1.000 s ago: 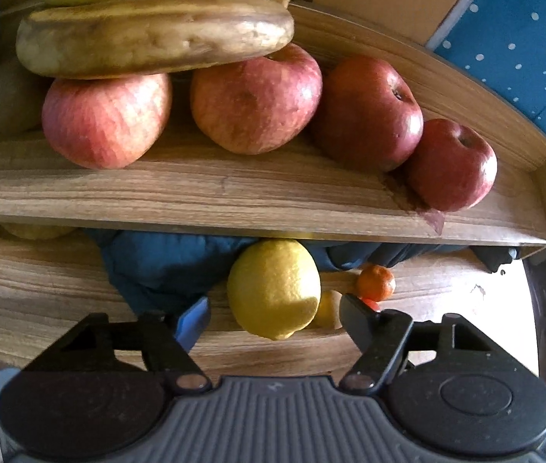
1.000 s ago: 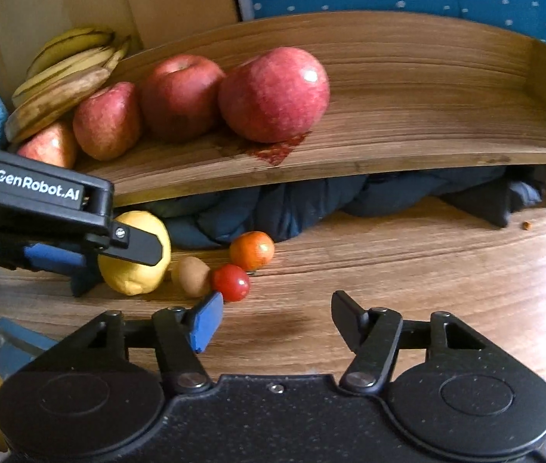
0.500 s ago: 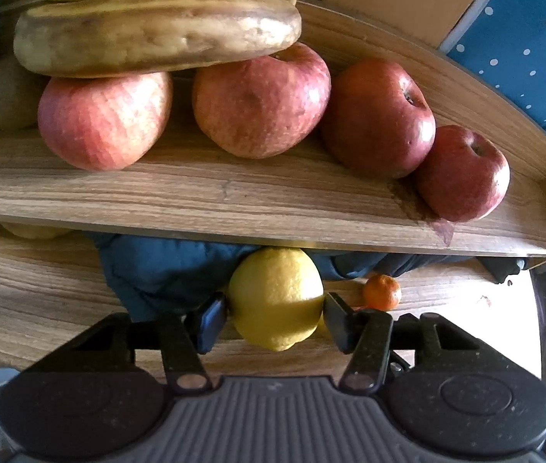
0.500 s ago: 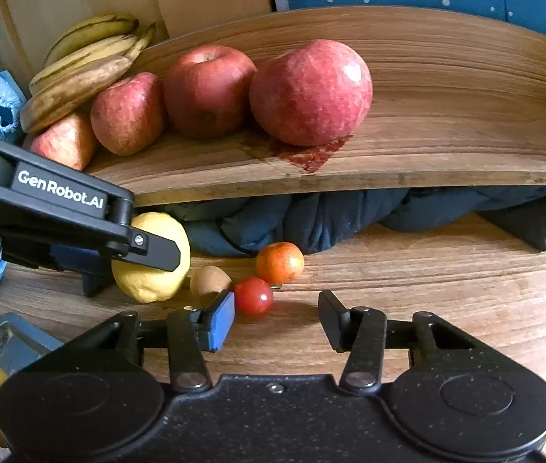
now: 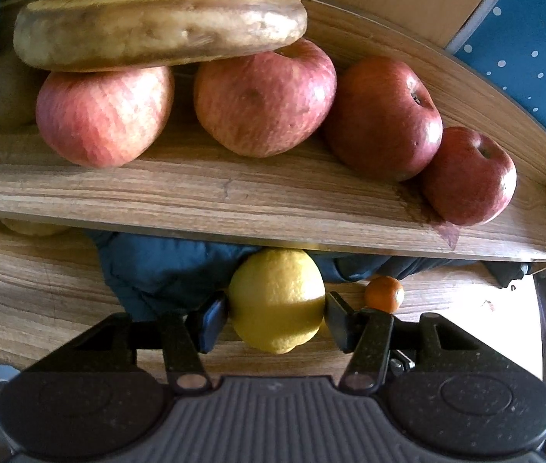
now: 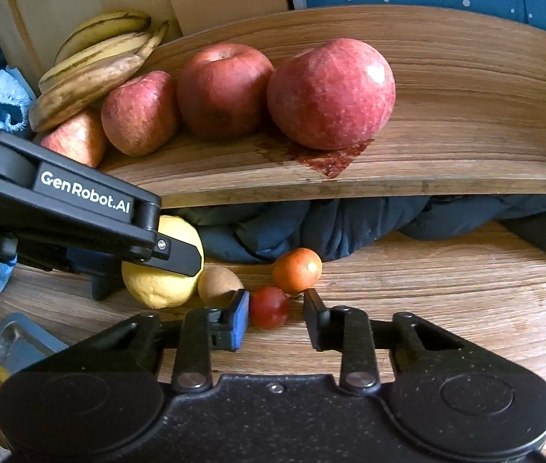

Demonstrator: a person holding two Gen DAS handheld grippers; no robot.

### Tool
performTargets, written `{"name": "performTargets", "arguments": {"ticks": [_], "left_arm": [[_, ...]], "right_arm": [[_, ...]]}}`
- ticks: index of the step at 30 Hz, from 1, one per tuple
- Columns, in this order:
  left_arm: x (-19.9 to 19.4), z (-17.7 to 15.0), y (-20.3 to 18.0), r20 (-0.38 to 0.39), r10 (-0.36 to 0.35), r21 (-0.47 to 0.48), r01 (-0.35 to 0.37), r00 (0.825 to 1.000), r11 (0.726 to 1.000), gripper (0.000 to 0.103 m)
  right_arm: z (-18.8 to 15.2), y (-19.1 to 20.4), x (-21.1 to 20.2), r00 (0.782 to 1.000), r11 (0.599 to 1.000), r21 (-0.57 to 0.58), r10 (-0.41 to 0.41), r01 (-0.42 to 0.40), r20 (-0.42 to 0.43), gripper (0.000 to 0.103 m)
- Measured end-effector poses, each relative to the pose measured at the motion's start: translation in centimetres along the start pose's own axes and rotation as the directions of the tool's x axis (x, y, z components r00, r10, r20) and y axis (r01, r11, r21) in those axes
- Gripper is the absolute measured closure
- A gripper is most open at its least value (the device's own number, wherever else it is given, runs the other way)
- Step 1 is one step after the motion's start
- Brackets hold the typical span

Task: Organize fruits
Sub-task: 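Close the left gripper on a yellow lemon while the right gripper grasps a cherry tomato, then carry the lemon and cherry tomato in both grippers over the steel tray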

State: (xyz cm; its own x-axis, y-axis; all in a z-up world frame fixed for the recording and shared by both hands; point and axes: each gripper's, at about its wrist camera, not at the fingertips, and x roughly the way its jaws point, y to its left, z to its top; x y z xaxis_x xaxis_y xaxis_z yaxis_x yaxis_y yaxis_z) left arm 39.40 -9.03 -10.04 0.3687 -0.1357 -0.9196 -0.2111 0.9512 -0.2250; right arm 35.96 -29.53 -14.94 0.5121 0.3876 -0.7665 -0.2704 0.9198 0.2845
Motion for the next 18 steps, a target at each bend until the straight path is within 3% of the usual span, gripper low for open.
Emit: {"name": "performTargets", "arguments": {"ticks": [2, 18], "left_arm": [[-0.1, -0.2, 0.3, 0.000, -0.007, -0.007, 0.007, 1.000, 1.000, 0.044], [-0.8, -2.1, 1.3, -0.018, -0.064, -0.007, 0.063, 0.998, 0.998, 0.045]], "right_arm": [[0.0, 0.0, -0.1, 1.000, 1.000, 0.000, 0.006, -0.006, -0.003, 0.079], [-1.1, 1.1, -1.9, 1.000, 1.000, 0.012, 0.004, -0.004, -0.017, 0.080]]}}
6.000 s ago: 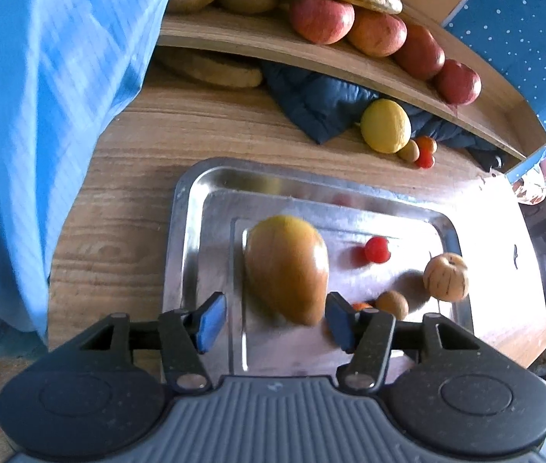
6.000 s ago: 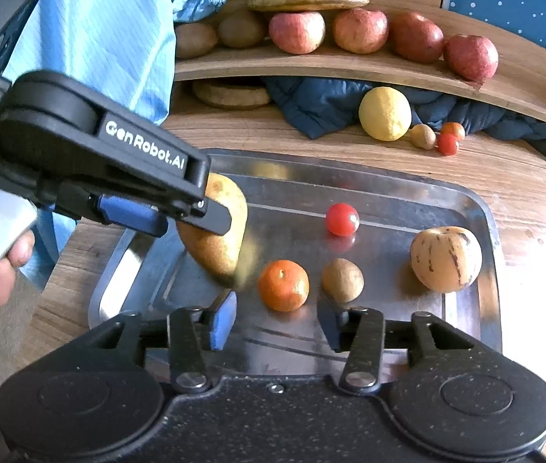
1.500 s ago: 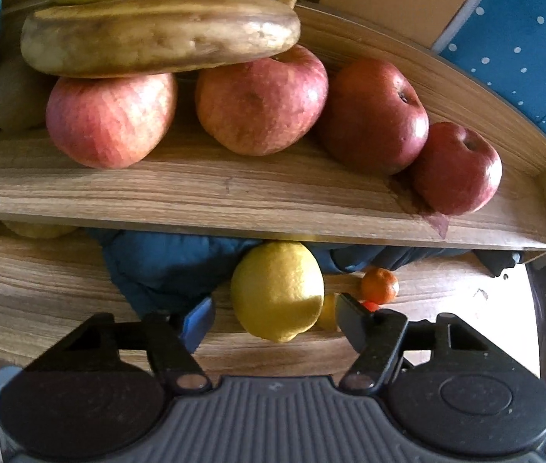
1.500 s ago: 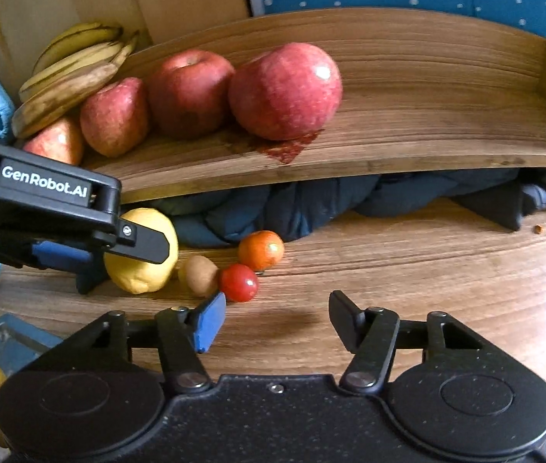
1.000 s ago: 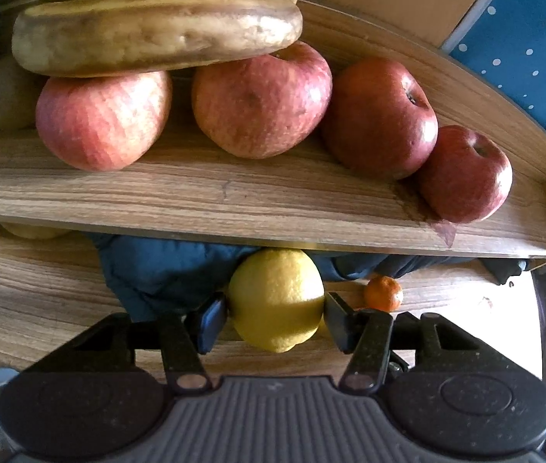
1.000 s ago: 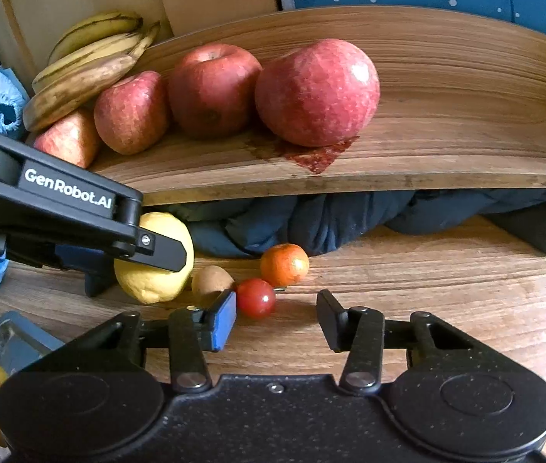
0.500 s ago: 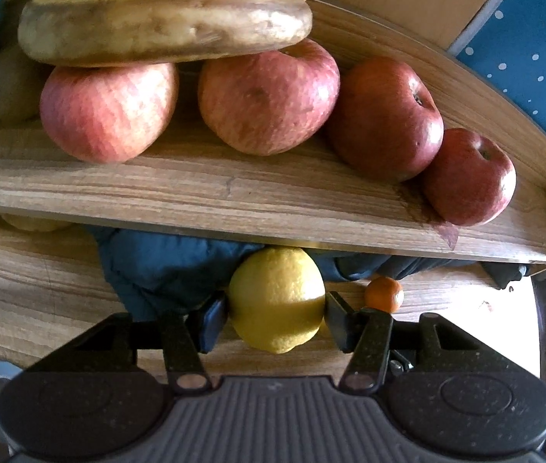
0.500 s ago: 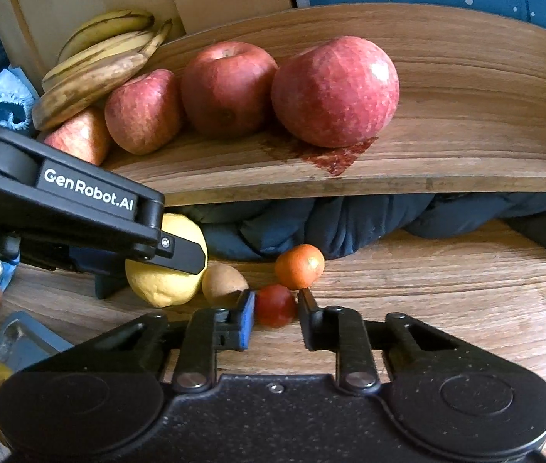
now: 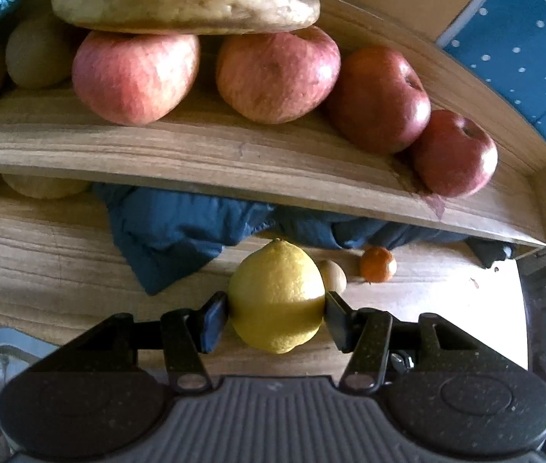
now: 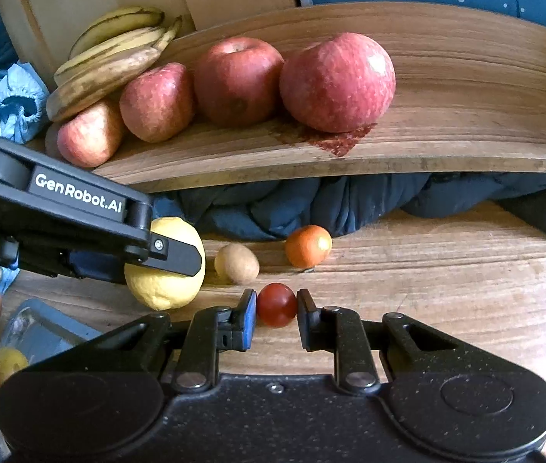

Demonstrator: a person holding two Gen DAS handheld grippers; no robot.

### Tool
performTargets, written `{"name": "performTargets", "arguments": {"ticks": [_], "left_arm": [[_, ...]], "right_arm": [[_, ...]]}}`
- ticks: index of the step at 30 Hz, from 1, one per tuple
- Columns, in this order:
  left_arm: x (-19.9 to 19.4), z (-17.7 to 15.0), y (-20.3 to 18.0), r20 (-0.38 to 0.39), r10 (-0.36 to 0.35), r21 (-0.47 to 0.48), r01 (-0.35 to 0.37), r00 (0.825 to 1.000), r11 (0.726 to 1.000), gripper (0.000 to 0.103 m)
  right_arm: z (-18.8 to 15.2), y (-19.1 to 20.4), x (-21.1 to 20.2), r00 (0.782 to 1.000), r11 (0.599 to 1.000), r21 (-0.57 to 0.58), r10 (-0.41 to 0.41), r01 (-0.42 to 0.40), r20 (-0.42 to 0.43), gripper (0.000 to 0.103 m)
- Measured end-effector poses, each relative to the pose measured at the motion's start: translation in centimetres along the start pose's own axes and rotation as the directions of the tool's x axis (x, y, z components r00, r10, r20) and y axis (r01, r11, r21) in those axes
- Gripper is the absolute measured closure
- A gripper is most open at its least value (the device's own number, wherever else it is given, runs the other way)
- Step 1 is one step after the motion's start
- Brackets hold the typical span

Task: Organize fruits
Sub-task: 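Carry the lemon and cherry tomato in both grippers over the steel tray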

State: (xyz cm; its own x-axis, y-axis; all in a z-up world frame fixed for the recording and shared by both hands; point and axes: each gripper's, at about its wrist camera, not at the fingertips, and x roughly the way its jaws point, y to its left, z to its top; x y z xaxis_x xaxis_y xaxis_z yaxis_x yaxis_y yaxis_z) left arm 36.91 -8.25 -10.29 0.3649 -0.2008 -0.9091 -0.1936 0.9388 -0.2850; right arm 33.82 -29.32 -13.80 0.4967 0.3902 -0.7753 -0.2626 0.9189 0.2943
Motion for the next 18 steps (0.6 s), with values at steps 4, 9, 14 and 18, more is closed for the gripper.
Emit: {"name": "performTargets", "arguments": {"ticks": [4, 9, 14, 18], "left_arm": [[-0.7, -0.8, 0.6, 0.001, -0.021, 0.015, 0.021, 1.000, 1.000, 0.045], [-2.0, -1.9, 1.5, -0.002, -0.039, 0.030, 0.039, 0.999, 0.999, 0.045], [-3.4, -2.8, 2.5, -0.008, -0.059, 0.049, 0.059, 0.998, 0.997, 0.045], [-4.0, -3.2, 3.4, -0.018, -0.065, 0.059, 0.066, 0.998, 0.996, 0.045]], "right_arm": [[-0.4, 0.8, -0.8, 1.000, 1.000, 0.002, -0.009, 0.009, 0.009, 0.080], [-1.1, 2.2, -1.8, 1.000, 1.000, 0.005, -0.020, 0.020, 0.017, 0.080], [-2.2, 3.9, -3.1, 0.999, 1.000, 0.004, -0.029, 0.029, 0.022, 0.080], [-3.1, 5.1, -3.7, 0.999, 0.999, 0.005, -0.036, 0.036, 0.019, 0.080]]}}
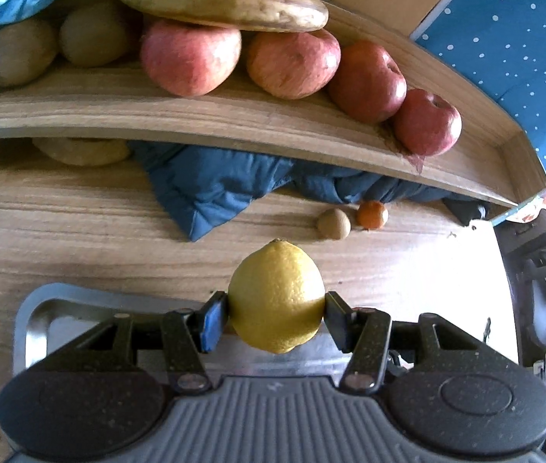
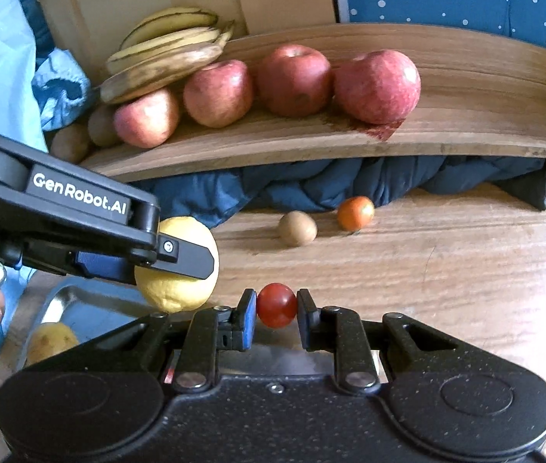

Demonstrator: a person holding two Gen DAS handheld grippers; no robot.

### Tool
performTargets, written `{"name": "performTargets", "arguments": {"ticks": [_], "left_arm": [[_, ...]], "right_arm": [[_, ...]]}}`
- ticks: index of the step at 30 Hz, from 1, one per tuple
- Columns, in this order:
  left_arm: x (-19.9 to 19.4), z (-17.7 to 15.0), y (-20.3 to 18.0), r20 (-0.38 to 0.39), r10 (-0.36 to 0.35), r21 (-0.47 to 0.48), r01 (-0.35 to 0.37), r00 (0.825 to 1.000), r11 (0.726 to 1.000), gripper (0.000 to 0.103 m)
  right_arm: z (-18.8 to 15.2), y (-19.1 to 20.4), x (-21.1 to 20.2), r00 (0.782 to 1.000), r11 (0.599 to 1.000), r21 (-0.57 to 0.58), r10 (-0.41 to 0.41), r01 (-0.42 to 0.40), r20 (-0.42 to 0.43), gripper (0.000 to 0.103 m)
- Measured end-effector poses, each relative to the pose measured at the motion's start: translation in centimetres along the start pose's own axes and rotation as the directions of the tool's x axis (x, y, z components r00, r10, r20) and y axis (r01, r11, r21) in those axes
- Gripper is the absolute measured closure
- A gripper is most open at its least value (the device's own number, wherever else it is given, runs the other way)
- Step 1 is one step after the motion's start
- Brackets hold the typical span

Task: Organize fruits
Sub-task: 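Carry the lemon and cherry tomato in both grippers over the steel tray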

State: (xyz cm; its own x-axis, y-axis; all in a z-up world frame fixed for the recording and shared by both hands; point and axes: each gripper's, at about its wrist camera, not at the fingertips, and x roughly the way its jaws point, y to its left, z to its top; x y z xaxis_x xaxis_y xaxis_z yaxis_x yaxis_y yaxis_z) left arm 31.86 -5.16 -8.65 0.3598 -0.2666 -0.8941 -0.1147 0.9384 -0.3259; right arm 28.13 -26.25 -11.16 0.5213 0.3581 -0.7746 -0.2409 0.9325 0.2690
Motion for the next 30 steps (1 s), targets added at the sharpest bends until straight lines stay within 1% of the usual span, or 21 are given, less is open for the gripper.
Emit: {"name": "performTargets", "arguments": {"ticks": [5, 16, 30], "left_arm": [[-0.8, -0.7, 1.1, -0.018, -0.003, 0.012, 0.003, 1.000, 1.000, 0.045], [-1.2, -1.9, 2.8, -0.055, 0.004, 0.025, -0.003, 0.998, 1.000, 0.045], [-1.3, -2.4, 4.1, -0.079, 0.024, 0.025, -0.022, 0.997, 0.999, 0.045]], "right_arm": [[-1.0, 1.4, -0.4, 1.000, 1.000, 0.003, -0.009, 0.009, -0.003, 0.080], [-2.6, 3.5, -0.1, 0.999, 1.000, 0.004, -0.023, 0.023, -0.024, 0.080], [-3.2, 4.7, 0.4, 0.998, 0.999, 0.007, -0.040, 0.040, -0.055, 0.079]]}}
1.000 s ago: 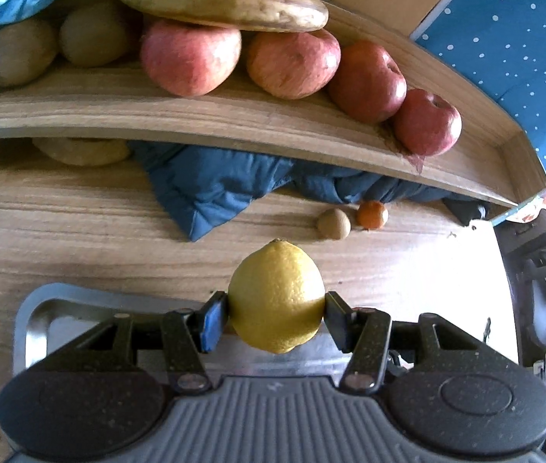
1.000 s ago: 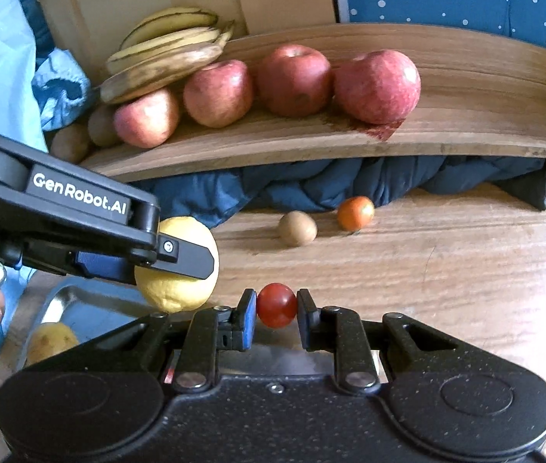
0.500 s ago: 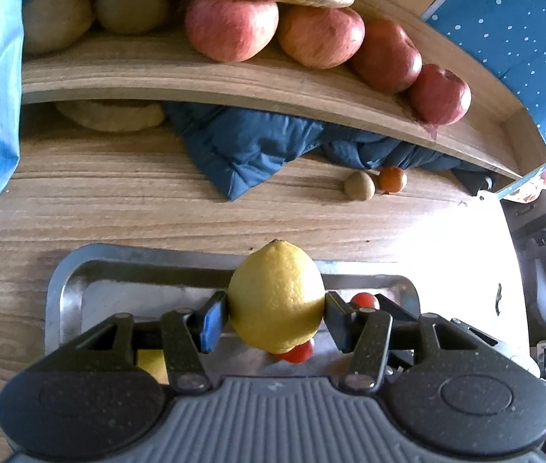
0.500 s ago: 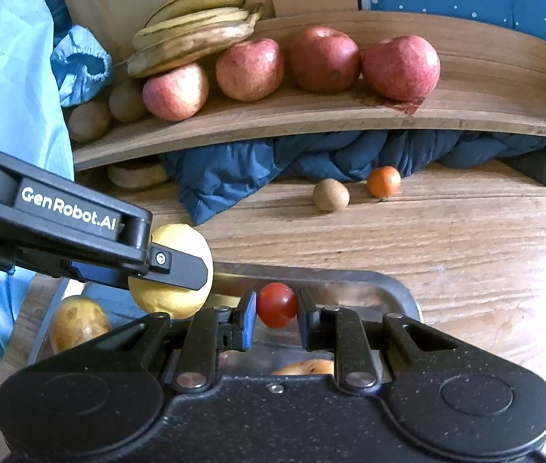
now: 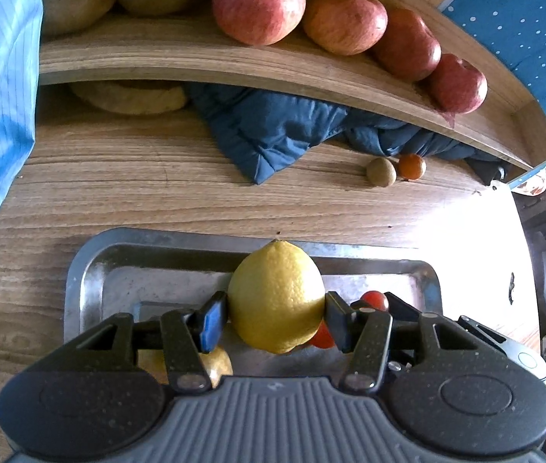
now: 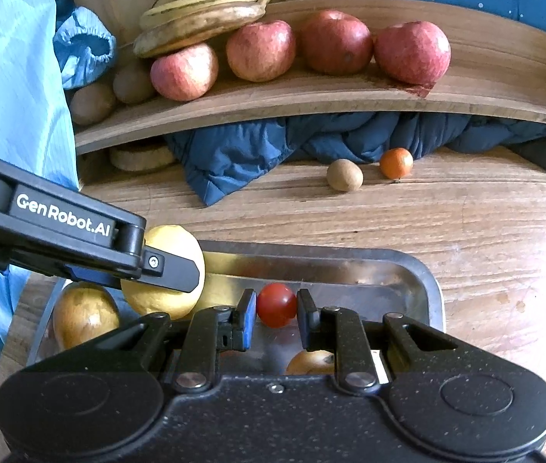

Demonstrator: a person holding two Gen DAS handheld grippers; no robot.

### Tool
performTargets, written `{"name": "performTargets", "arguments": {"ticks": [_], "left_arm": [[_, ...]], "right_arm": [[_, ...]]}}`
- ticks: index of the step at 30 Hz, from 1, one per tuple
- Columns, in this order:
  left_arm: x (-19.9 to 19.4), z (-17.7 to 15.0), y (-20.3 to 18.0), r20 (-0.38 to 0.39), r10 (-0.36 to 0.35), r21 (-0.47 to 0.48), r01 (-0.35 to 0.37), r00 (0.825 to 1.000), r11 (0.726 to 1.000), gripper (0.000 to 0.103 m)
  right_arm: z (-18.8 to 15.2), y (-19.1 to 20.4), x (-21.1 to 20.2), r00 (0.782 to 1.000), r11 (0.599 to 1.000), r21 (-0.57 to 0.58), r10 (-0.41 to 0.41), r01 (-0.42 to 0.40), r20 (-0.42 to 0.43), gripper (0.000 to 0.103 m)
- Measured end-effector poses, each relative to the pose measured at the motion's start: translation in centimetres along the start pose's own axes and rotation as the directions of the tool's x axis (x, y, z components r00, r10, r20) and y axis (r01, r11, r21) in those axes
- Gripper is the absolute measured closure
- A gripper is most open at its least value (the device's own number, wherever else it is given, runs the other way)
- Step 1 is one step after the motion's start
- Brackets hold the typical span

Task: Organize fruits
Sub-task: 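Carry the lemon and cherry tomato in both grippers over the steel tray, then open both grippers to drop the lemon and tomato onto the tray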

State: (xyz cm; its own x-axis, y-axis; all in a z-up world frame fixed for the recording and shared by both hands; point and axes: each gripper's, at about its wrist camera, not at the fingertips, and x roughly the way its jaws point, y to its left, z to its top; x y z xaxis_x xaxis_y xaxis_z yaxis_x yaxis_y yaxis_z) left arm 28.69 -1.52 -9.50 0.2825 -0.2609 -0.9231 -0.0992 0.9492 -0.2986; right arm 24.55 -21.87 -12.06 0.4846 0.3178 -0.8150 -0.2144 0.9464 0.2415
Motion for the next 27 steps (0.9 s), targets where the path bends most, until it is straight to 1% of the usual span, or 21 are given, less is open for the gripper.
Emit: {"name": "performTargets", "arguments": {"ticks": [10, 13, 18, 20, 24, 27], "left_arm": [[0.0, 0.0, -0.1, -0.009, -0.002, 0.024, 0.002, 1.000, 1.000, 0.044], [0.1, 0.0, -0.1, -0.014, -0.005, 0.033, 0.006, 1.000, 0.999, 0.044], [-0.1, -0.1, -0.1, -0.014, -0.007, 0.044, 0.007, 1.000, 0.999, 0.042], [-0.3, -0.1, 0.0, -0.012, -0.009, 0.049, 0.009, 1.000, 0.999, 0.039], [-0.8, -0.2, 0.2, -0.002, -0.015, 0.055, 0.015, 1.000, 0.998, 0.036], [-1.3, -0.2, 0.3, 0.007, -0.021, 0.066, 0.021, 1.000, 0.998, 0.032]], "right_arm": [[-0.5, 0.2, 0.4, 1.000, 1.000, 0.009, -0.016, 0.016, -0.016, 0.079], [-0.6, 0.2, 0.4, 1.000, 1.000, 0.013, -0.024, 0.024, -0.015, 0.077], [-0.8, 0.5, 0.1, 0.999, 0.999, 0.019, -0.034, 0.034, -0.003, 0.070], [-0.9, 0.5, -0.1, 0.999, 0.999, 0.020, -0.038, 0.038, 0.003, 0.067], [-1.0, 0.8, -0.8, 0.998, 0.998, 0.022, -0.057, 0.057, 0.013, 0.059], [-1.1, 1.0, -1.5, 0.997, 0.997, 0.026, -0.073, 0.072, 0.028, 0.052]]}}
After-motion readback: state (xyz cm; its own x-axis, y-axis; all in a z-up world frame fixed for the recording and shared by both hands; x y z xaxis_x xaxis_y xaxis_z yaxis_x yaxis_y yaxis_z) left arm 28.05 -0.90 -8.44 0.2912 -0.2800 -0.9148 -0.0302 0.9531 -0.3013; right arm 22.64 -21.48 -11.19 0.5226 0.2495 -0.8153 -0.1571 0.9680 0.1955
